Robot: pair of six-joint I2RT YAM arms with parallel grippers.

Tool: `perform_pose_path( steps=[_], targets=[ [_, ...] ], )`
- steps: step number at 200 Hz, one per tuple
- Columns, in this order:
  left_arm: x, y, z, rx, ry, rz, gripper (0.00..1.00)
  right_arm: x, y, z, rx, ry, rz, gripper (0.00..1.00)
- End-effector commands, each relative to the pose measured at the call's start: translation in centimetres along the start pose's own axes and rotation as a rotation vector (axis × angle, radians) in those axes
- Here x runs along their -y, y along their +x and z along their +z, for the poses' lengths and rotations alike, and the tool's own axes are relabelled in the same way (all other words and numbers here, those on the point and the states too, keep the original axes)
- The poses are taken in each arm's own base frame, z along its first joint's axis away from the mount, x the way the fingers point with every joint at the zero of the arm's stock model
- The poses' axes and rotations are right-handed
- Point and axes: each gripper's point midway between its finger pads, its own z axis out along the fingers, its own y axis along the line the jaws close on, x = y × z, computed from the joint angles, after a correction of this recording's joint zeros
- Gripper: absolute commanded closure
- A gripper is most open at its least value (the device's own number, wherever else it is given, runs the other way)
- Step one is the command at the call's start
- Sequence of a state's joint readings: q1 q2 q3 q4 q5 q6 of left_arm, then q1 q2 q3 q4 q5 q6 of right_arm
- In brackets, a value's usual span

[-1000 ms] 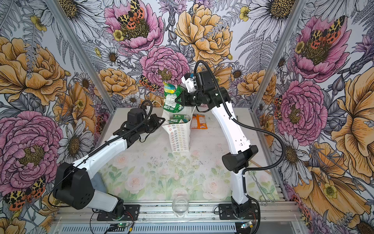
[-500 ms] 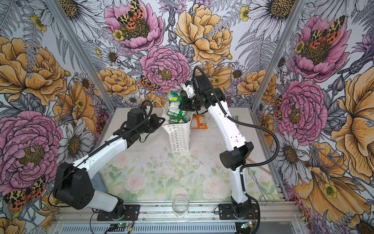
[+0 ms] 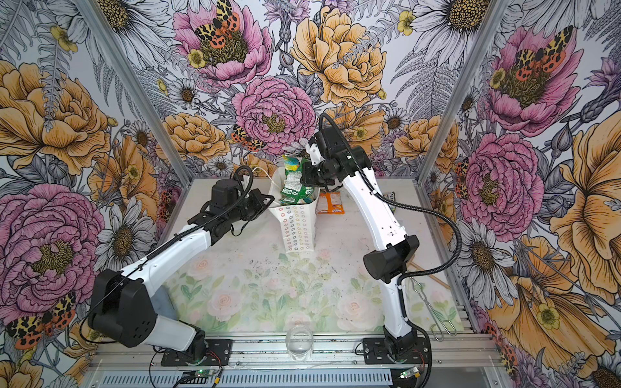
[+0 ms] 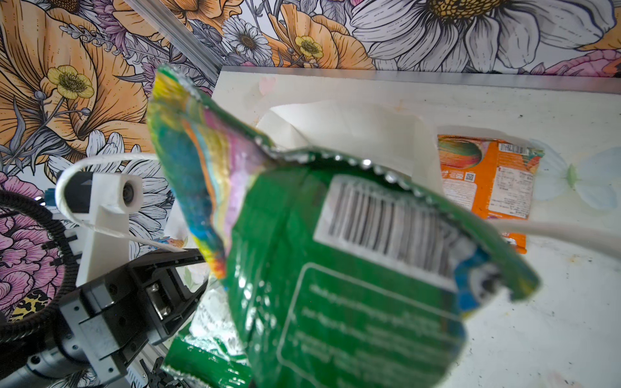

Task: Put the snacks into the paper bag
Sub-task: 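Carry the green packet over the bag opening and lower it in, then push the green packet down into the bag and open the right gripper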

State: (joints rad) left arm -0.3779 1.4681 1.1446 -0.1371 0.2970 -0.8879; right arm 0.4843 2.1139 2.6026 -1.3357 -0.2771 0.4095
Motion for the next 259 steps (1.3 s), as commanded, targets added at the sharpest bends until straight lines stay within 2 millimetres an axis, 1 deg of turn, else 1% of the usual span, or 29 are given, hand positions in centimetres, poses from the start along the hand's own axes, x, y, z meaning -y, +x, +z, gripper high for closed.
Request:
perform_pose_path(
  steps=[1,52,133,183,259],
  targets=[
    [1.5,-0.2,-0.3,0.012,0.039,0.018,1.00,-0.7,-0.8,0.3,0.033,-0.005,-0.009,1.00],
    [1.4,-0.2,-0.3,0.014,0.037,0.018,1.00,-1.2,-0.3,1.2,0.011,-0.015,-0.028,1.00],
    [1.6,-0.3,-0.4,0.015,0.041,0.019,1.00,-1.3,0.1,2.0,-0.007,-0.017,-0.035,1.00],
    [1.6,-0.3,-0.5,0.015,0.043,0.020,1.00,-0.9,0.3,2.5,-0.014,0.014,-0.053,1.00],
    [1.7,-0.4,-0.6,0.019,0.044,0.020,1.00,-0.4,1.1,2.8,-0.042,0.053,-0.063,1.00]
  ],
)
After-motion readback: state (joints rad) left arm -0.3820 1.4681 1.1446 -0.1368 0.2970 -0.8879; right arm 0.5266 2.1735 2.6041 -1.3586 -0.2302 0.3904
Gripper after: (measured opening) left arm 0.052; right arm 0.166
